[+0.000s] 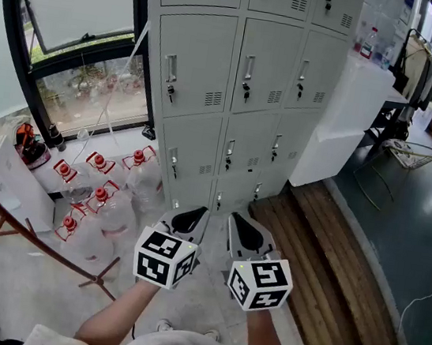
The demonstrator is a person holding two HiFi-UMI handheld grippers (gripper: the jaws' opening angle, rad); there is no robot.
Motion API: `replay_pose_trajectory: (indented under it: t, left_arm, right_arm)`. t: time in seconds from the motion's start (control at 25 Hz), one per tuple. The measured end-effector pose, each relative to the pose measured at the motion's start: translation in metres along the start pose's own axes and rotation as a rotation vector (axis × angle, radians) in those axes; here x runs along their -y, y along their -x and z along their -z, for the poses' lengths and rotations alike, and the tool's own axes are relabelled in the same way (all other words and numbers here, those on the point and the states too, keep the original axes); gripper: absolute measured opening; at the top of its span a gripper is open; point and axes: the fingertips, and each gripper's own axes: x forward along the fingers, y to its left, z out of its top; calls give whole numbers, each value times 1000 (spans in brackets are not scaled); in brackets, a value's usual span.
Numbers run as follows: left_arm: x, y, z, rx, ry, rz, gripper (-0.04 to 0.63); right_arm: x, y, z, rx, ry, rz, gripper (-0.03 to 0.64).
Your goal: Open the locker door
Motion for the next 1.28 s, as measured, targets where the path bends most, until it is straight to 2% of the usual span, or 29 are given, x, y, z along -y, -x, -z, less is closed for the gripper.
replay_pose_trajectory:
  t: [0.28, 0.8, 1.28]
  left_arm:
    - [22, -22, -7, 20, -1, -15, 6]
    - [68, -69, -11, 4, -30, 0, 6]
    - [26, -116, -24, 25, -13, -12, 6]
  right_arm:
    - [30, 10, 6, -9, -11, -10, 2]
    - [85, 31, 9, 3, -12, -14, 2]
    - [118, -21, 4, -1, 13, -5, 3]
